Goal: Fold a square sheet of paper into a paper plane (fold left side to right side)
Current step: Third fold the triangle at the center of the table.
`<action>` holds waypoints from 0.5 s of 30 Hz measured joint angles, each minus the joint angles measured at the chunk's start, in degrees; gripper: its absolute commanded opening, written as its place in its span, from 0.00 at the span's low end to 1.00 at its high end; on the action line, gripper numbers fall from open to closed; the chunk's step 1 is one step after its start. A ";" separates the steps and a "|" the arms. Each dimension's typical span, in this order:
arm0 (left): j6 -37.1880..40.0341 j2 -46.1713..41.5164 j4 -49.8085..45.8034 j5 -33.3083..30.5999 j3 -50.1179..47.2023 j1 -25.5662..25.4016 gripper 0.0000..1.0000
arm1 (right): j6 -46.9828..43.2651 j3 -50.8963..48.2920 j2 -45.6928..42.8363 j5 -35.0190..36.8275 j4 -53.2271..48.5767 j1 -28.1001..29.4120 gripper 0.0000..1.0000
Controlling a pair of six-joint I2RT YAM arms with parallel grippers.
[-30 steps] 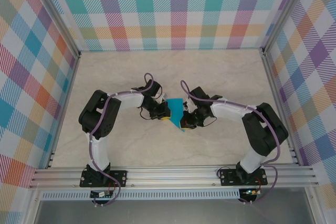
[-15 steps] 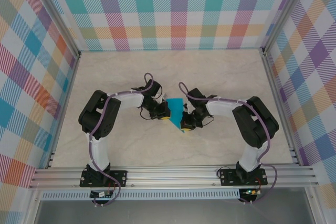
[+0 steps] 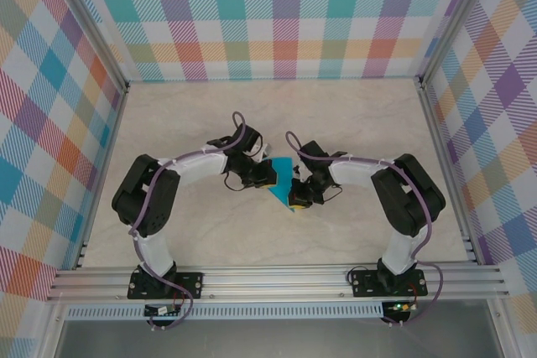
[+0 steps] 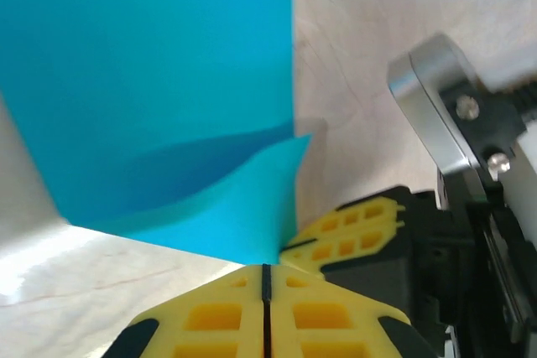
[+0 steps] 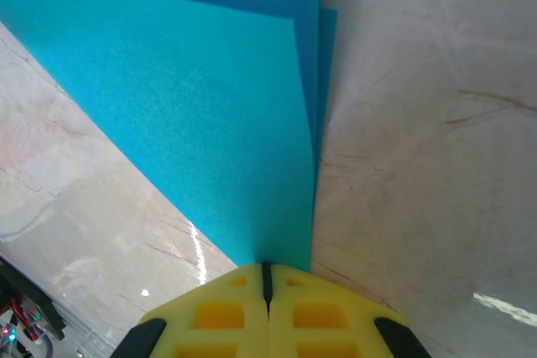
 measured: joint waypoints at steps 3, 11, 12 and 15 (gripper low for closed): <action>-0.04 0.04 -0.09 0.09 -0.55 -1.79 0.06 | -0.02 0.00 0.00 0.00 -0.02 0.00 0.00; -0.04 2.80 0.17 0.76 -0.50 -2.89 0.05 | -0.02 0.07 0.02 0.00 -0.02 0.00 0.00; -0.02 3.48 0.22 1.03 -0.50 -3.15 0.05 | -0.02 0.07 0.04 0.00 -0.04 0.02 0.00; -0.07 5.38 0.79 1.64 -0.50 -3.30 0.05 | -0.04 0.11 0.07 -0.02 -0.13 0.02 0.00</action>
